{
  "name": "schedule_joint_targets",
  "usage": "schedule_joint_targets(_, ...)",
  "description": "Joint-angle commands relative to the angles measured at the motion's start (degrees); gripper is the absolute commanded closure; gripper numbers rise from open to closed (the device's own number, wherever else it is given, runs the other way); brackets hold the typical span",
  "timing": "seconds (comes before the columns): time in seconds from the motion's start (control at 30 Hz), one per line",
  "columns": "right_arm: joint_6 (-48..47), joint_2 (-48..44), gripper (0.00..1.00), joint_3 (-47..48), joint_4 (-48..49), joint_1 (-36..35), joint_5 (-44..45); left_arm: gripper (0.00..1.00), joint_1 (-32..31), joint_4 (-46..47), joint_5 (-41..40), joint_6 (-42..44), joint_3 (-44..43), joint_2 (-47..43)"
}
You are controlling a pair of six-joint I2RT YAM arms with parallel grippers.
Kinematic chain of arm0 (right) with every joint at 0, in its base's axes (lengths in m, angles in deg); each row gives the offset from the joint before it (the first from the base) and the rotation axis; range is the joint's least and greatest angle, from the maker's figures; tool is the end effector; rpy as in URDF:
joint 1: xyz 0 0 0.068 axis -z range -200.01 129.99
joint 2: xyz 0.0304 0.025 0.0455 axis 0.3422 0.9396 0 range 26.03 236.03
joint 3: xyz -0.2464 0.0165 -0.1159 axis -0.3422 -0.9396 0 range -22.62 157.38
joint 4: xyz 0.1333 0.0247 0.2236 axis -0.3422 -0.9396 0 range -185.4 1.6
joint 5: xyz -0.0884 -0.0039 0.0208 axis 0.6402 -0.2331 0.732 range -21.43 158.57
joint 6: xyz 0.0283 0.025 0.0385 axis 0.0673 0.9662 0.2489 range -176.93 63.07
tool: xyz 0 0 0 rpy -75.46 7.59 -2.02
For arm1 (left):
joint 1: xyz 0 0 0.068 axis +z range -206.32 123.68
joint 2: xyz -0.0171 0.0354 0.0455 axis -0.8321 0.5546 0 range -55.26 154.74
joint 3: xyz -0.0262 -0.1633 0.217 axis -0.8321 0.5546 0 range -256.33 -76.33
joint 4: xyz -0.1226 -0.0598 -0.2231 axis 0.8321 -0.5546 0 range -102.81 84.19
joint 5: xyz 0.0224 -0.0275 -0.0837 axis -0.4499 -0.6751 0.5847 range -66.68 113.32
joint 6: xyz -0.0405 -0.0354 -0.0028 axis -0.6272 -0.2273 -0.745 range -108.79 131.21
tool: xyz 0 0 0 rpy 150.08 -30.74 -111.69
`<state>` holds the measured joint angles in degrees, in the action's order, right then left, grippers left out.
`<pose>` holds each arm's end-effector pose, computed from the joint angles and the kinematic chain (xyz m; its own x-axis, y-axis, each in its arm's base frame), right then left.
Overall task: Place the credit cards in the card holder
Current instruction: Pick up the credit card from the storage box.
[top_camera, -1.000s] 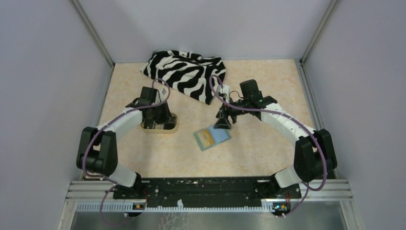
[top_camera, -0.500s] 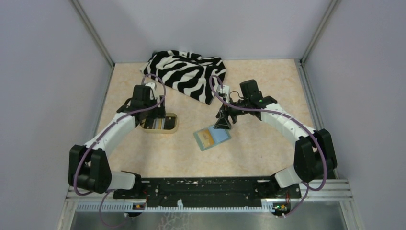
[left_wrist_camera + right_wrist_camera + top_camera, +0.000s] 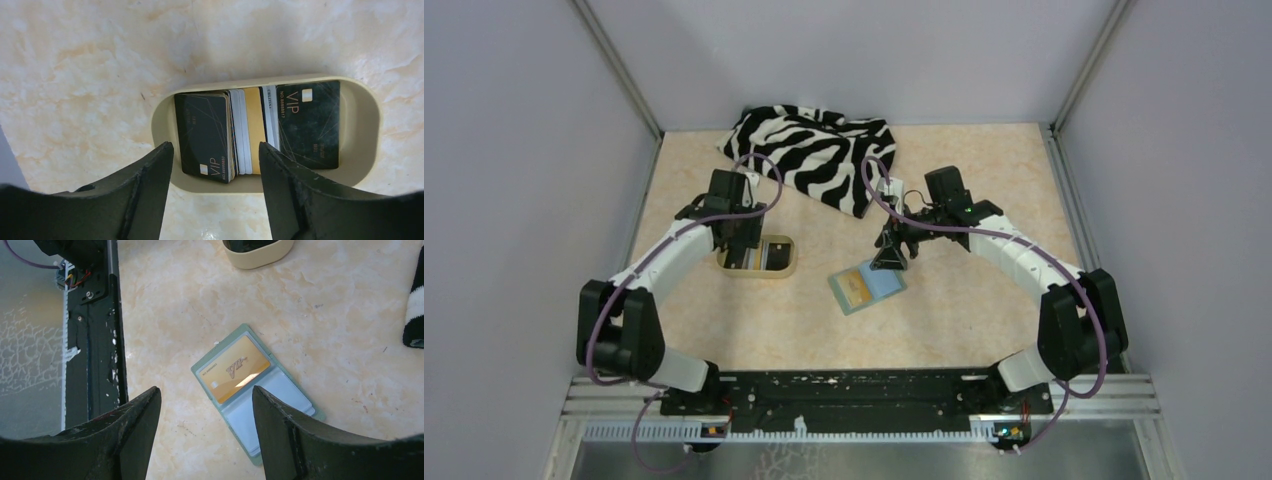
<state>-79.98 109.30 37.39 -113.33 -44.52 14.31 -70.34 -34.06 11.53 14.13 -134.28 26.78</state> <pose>0.2619 0.1512 0.2634 -0.3364 -0.4046 -0.8504 -0.9416 0.1614 0.2957 0.2910 -0.0651 0.2436 -0.7612 0.2415 -0.6019 0.1550 0.9689 0.1926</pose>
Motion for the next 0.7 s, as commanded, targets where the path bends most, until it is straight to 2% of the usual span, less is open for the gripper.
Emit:
schedule_joint_targets(0.0,-1.5,0.0,0.33,0.8,1.1,-0.2,-1.4,0.34,0.1,-1.2,-0.2,2.9,-0.3,3.9)
schedule_joint_targets(0.07,-1.6,0.2,0.33,0.8,0.9,-0.2,-1.3,0.39,0.1,-0.8,0.9,2.8,-0.6,4.8)
schedule_joint_targets(0.37,-2.3,0.6,0.33,1.1,0.1,-0.2,-1.4,0.51,0.1,-2.3,-1.3,2.2,-1.0,9.3)
schedule_joint_targets(0.67,-2.6,0.8,0.33,1.3,-0.5,-0.2,-1.8,0.53,0.1,-3.5,-4.2,1.8,-2.3,12.9)
